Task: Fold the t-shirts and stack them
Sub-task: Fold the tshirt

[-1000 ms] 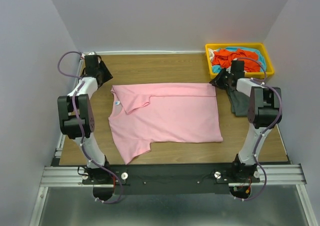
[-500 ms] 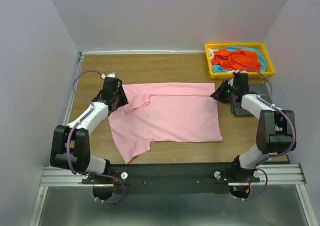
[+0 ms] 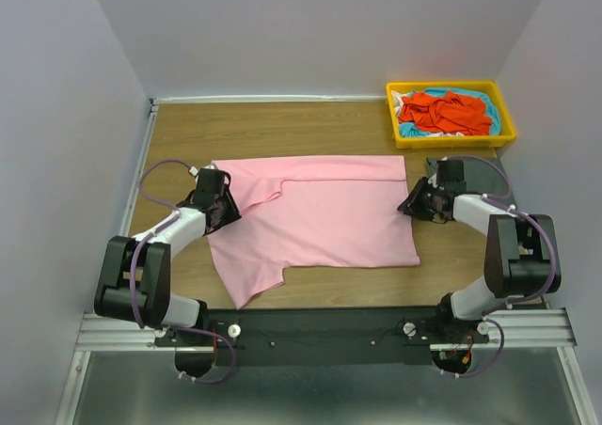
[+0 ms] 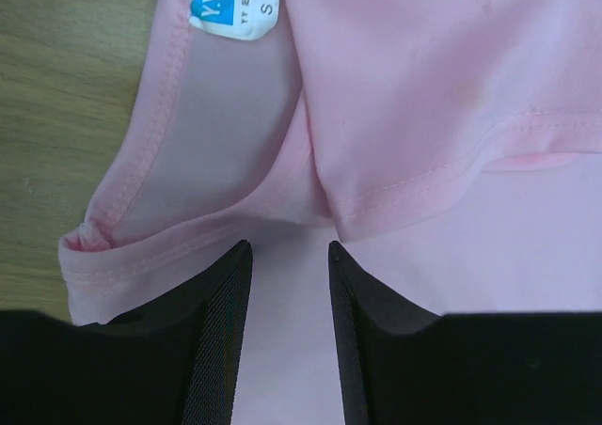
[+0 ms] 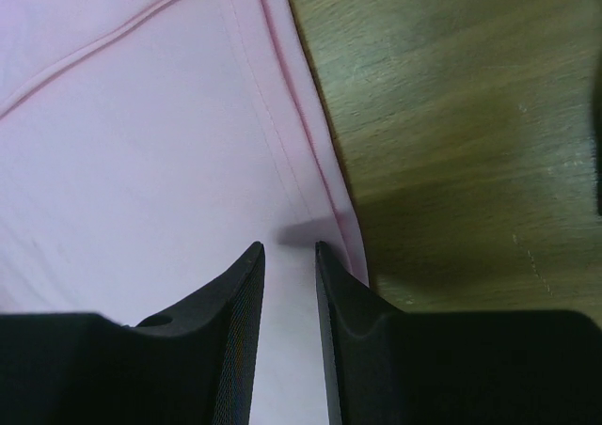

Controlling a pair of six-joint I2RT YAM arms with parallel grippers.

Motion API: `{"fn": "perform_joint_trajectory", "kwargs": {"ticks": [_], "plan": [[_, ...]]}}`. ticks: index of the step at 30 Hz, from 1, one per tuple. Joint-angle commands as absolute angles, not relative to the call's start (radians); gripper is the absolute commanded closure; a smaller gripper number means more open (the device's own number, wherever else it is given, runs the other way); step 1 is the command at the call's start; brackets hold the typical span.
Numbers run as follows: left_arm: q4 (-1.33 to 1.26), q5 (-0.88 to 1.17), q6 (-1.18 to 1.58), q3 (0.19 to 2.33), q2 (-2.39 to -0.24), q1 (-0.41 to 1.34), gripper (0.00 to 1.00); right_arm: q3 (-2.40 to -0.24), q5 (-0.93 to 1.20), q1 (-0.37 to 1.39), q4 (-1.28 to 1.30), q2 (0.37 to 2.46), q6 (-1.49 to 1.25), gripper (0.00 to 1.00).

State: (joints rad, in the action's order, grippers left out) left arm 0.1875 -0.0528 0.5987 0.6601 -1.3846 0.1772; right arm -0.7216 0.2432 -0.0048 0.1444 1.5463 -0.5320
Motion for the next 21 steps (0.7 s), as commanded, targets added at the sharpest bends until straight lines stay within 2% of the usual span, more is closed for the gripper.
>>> {"fn": "perform_joint_trajectory", "kwargs": {"ticks": [1, 13, 21], "plan": [[0.140, -0.078, 0.644, 0.631, -1.433, 0.176, 0.54, -0.716, 0.140, -0.002, 0.140, 1.603, -0.514, 0.64], [0.126, -0.098, 0.640, 0.810, -1.605, 0.163, 0.56, -0.864, 0.093, -0.002, 0.121, 1.729, -0.515, 0.65], [0.313, -0.159, 0.664, 0.755, -1.349, 0.164, 0.54, -0.816, 0.129, -0.002, 0.248, 1.528, -0.488, 0.61]]}}
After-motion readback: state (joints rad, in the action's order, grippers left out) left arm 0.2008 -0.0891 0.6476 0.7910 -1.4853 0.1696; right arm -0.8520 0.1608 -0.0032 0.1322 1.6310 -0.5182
